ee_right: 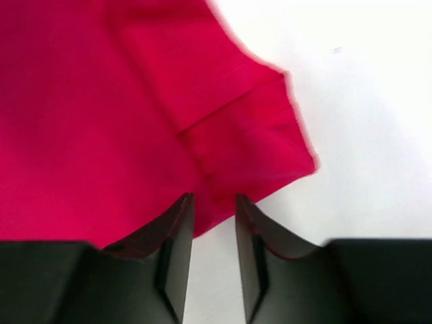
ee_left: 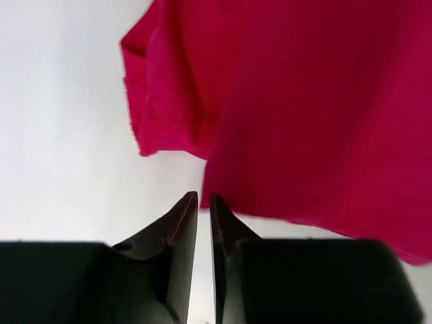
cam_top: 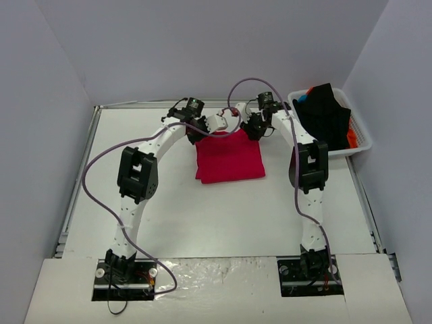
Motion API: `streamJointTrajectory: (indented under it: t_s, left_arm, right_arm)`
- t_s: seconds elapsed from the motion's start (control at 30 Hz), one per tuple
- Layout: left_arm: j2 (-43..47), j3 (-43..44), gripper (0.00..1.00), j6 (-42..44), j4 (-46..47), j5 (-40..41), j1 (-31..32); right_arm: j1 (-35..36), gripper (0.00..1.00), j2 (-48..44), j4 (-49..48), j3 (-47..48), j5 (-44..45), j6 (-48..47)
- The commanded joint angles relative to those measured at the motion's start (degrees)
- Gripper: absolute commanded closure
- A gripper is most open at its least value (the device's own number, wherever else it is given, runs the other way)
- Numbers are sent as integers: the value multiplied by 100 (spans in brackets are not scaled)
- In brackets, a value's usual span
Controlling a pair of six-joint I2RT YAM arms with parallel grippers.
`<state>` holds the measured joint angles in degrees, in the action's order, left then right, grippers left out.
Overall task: Fold and stack the t-shirts
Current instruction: Fold the long partially folded tshirt into a neat square
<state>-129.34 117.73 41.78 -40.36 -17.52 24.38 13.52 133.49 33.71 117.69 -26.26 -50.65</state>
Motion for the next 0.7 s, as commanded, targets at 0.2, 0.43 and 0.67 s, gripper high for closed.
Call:
streamJointTrajectory:
  t_s: [0.2, 0.43, 0.67]
  left_arm:
    - [364, 279, 81, -284, 1029, 1162, -4]
    - [2128, -1740, 73, -837, 1899, 1690, -38]
    - [2748, -2940, 56, -2390, 1383, 154, -83]
  right_arm:
    - [54, 58, 222, -1446, 501, 1491, 802]
    - [133, 55, -998, -1684, -623, 2054, 1399]
    - [2, 53, -2194, -754, -2283, 1136, 1462]
